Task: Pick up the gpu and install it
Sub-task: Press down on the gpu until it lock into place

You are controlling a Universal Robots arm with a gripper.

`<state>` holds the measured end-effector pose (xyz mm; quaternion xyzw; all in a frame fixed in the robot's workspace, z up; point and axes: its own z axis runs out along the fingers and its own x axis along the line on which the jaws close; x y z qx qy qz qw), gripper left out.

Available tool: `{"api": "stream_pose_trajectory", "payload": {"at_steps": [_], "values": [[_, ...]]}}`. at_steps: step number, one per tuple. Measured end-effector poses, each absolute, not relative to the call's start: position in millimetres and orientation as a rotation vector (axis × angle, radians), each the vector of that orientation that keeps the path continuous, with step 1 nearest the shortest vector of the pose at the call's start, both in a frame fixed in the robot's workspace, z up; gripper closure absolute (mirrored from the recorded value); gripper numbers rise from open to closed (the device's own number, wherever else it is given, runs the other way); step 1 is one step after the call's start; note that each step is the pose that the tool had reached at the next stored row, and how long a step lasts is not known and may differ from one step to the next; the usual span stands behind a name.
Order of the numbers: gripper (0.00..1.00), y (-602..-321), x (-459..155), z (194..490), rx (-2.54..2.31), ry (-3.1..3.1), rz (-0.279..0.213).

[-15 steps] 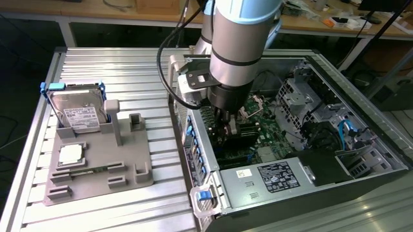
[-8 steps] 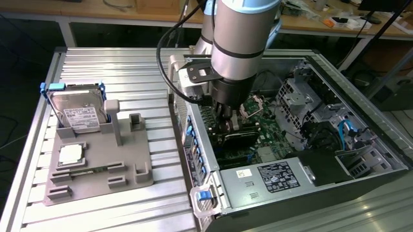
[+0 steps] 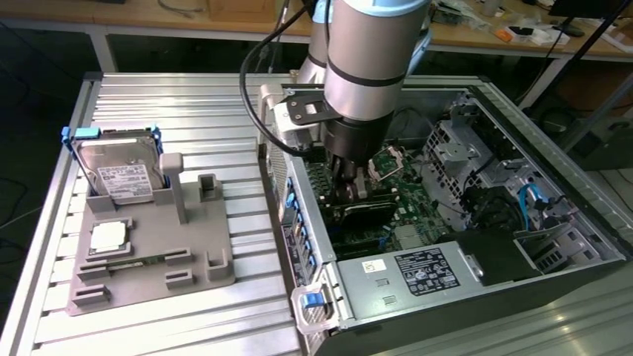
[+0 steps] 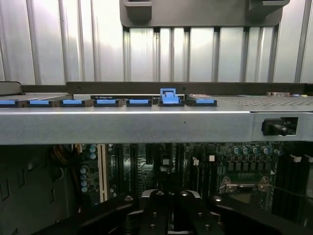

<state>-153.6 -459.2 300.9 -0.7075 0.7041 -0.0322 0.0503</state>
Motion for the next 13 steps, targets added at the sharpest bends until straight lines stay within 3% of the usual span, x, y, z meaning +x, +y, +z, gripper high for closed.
{"api": "stream_pose_trajectory", "payload": {"at_steps": [13], "values": [[0.89,-459.2,-153.6,309.2,-2.154,2.144,-0.098]]}}
